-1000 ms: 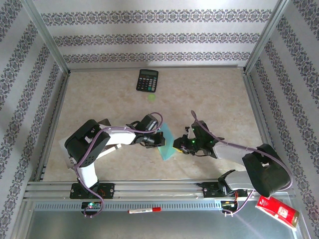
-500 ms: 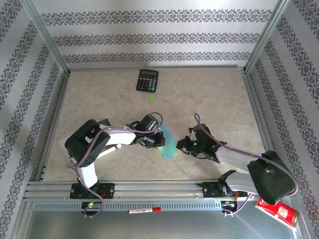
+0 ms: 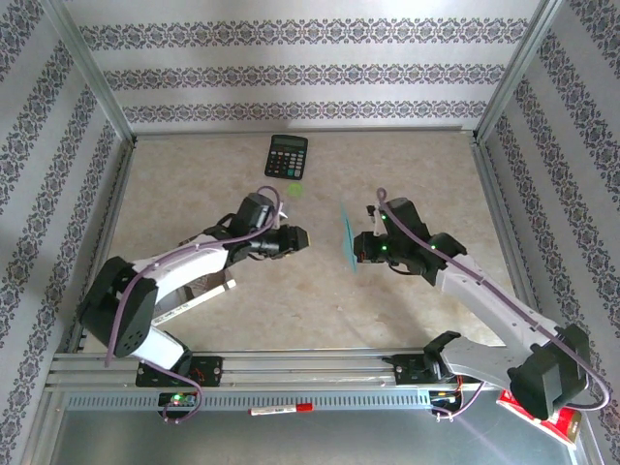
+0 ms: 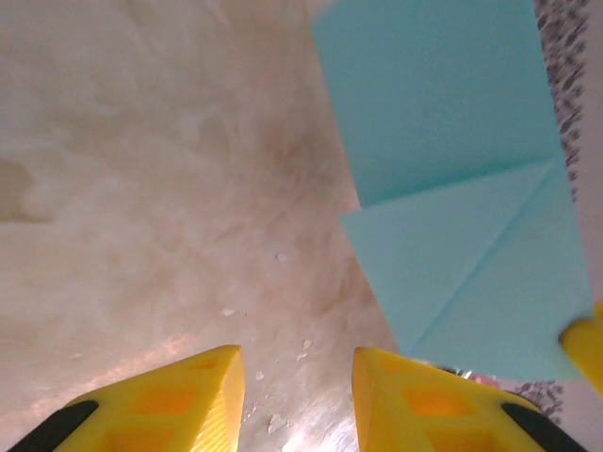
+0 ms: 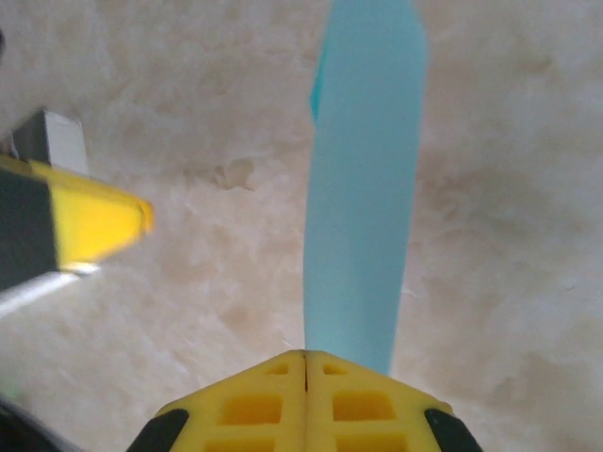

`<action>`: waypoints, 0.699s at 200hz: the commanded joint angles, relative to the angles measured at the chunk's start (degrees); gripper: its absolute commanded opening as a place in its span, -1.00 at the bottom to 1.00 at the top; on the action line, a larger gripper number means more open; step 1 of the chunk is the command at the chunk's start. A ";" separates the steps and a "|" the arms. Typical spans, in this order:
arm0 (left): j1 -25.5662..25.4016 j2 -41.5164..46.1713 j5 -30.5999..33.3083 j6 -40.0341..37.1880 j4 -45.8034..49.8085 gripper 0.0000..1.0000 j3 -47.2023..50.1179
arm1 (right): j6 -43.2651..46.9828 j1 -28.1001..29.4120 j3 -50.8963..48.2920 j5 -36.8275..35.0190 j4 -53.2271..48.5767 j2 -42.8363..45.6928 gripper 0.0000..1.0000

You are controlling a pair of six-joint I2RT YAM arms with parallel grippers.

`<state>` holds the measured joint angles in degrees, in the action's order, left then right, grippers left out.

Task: Fold a paper plane with a square sheet of paper (pick it up from the middle)
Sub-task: Turn over the paper at the center of the table.

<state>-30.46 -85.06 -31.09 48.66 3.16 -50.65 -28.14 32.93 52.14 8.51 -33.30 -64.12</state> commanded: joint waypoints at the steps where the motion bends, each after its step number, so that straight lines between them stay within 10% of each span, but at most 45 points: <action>1: 3.13 1.99 -0.02 -1.24 6.91 -0.30 0.71 | 10.78 6.34 4.96 -12.26 -15.87 -4.69 -1.00; 55: 7.67 5.23 0.24 -1.89 9.89 -0.30 3.45 | 7.94 19.56 3.96 -11.29 -10.49 -12.65 -1.00; 140: 6.12 1.67 -4.58 2.24 4.78 -0.30 3.39 | 0.94 24.45 -4.94 -2.63 7.26 -16.12 -0.97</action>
<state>-23.29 -81.41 -32.67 48.73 10.92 -47.46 -24.86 56.31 49.28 4.03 -31.70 -79.15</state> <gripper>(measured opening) 0.354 0.042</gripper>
